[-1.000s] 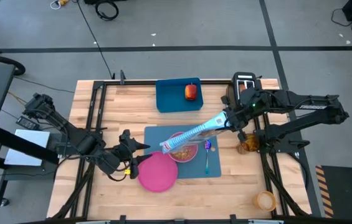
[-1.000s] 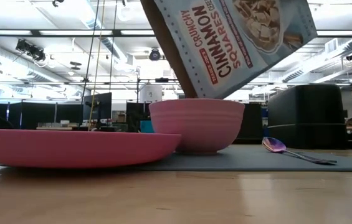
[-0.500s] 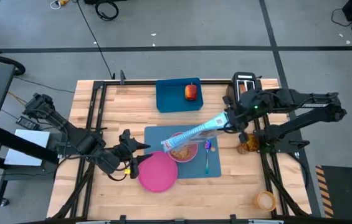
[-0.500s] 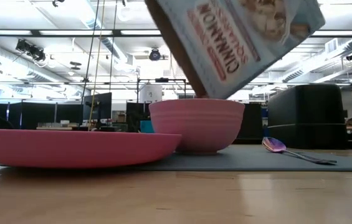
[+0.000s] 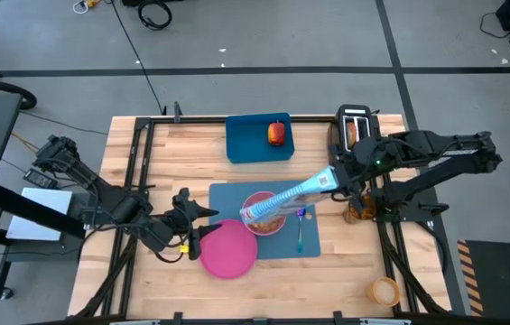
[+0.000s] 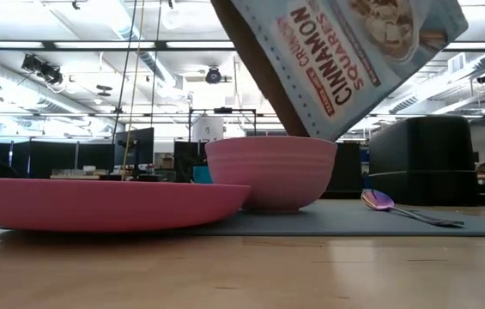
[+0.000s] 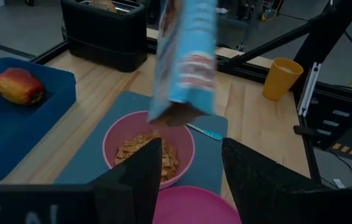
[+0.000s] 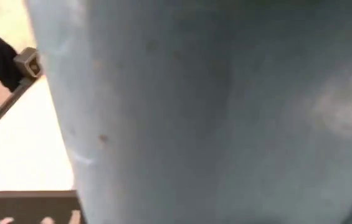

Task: Arrange a breakfast setting
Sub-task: Pour the cereal from the blue cereal box into the pink bowl

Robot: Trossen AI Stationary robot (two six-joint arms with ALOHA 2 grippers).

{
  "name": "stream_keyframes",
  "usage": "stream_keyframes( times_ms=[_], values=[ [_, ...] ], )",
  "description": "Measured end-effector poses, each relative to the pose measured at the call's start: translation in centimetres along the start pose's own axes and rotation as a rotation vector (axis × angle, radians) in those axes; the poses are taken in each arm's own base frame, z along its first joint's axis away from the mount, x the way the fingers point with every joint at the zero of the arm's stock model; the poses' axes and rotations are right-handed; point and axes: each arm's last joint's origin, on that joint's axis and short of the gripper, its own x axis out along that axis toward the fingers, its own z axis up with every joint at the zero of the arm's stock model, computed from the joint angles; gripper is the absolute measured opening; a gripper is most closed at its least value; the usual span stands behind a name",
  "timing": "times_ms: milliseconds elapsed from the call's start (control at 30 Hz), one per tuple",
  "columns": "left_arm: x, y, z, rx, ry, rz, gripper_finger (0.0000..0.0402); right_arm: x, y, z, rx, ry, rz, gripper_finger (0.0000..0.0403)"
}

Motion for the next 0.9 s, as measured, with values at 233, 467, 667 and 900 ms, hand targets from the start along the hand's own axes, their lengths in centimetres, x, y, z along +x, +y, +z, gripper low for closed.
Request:
stream_keyframes(
  times_ms=[233,467,667,900],
  values=[
    [0.0,0.0,0.0,-0.001,-0.001,-0.001,0.0176,0.9,0.0,0.7,-0.024,-0.036,0.016,0.0126],
    [0.0,0.0,0.1,-0.006,-0.003,-0.005,0.0176,4.0,-0.6,1.5,-0.071,-0.006,-0.029,0.0126],
    [-0.5,-0.5,-0.2,0.002,0.001,-0.033,0.0176,5.0,-1.6,1.2,-0.066,0.051,-0.097,0.0126],
    [-0.8,-0.8,-0.3,0.003,0.000,-0.045,0.0176,3.8,-1.5,1.1,-0.065,0.026,-0.098,0.0126]
  ],
)
